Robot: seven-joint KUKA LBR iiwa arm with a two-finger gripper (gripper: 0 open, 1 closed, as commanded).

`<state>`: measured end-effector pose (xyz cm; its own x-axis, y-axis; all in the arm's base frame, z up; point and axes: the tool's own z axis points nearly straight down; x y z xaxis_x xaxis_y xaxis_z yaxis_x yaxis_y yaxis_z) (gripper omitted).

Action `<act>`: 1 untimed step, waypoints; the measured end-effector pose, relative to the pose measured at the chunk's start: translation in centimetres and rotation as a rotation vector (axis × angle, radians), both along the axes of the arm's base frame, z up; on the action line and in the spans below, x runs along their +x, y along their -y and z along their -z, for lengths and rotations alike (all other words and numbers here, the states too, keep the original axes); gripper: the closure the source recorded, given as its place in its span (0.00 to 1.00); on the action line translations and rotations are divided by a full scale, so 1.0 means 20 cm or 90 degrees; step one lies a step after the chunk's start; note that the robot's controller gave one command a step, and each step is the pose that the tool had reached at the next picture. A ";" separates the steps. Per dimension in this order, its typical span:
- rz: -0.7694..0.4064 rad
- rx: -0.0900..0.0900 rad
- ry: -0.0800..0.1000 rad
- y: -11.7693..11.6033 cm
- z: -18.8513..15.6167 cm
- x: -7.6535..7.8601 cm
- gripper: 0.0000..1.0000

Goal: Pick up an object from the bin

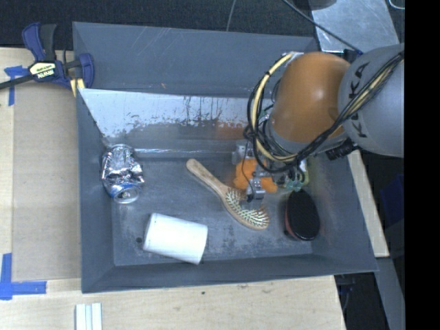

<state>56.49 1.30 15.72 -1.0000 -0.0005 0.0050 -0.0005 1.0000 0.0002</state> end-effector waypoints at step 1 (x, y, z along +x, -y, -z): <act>0.039 -0.001 0.002 0.27 0.27 0.23 0.00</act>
Offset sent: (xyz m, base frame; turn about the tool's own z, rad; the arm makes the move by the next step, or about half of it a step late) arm 0.0441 -0.0495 -0.0518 0.0560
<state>61.05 -4.04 10.24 -0.9981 0.0610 0.0011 0.0610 0.9981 -0.0018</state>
